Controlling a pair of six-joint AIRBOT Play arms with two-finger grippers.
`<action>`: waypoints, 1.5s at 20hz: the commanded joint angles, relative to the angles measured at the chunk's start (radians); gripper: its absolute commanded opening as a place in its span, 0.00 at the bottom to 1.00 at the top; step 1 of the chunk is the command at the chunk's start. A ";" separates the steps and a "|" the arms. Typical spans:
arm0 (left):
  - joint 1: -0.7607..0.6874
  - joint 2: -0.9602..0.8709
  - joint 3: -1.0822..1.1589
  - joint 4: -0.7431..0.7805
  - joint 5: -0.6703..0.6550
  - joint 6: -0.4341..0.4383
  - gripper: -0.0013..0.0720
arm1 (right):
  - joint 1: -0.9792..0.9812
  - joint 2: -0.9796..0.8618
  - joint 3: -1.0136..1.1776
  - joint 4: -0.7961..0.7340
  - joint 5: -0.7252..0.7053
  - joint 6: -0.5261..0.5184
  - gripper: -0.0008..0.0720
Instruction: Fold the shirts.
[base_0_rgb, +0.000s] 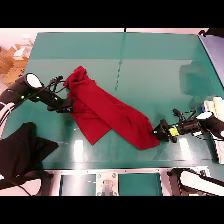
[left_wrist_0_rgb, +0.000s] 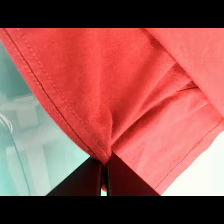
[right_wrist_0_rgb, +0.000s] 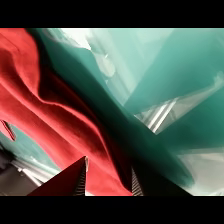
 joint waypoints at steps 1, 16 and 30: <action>0.000 0.001 0.001 -0.009 0.000 0.011 0.06 | 0.002 0.000 -0.012 -0.097 0.005 0.010 0.48; 0.000 0.021 0.130 -0.016 -0.139 0.063 0.06 | 0.029 0.003 0.105 0.025 0.190 -0.039 0.03; 0.000 0.427 1.087 -0.012 0.039 0.036 0.06 | -0.362 0.459 1.219 0.471 -0.017 0.045 0.03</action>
